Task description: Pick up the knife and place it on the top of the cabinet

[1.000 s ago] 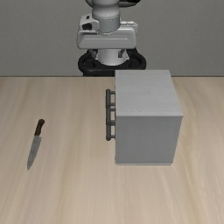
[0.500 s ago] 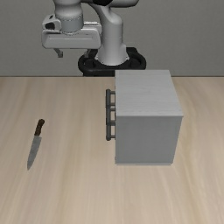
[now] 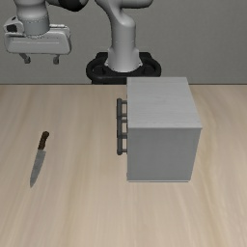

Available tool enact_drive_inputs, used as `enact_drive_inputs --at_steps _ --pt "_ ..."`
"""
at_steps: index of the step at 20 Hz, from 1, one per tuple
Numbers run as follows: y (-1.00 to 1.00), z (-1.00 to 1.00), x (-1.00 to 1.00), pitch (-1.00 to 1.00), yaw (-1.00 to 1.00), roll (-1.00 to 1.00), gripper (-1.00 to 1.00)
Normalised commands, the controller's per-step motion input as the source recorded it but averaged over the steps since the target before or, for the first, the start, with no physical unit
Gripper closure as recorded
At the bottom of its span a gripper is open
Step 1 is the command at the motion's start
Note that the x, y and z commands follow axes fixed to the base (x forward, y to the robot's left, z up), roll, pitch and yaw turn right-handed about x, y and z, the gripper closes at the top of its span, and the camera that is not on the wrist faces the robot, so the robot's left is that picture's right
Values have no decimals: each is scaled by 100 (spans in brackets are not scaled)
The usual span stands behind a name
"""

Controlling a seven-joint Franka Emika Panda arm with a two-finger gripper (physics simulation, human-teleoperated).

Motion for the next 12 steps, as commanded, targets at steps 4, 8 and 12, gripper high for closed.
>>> enact_drive_inputs --at_steps 4,8,12 --pt "-25 0 75 0 0 0 -100" --pt "0 0 100 0 0 0 -100" --pt "25 0 75 0 0 0 -100"
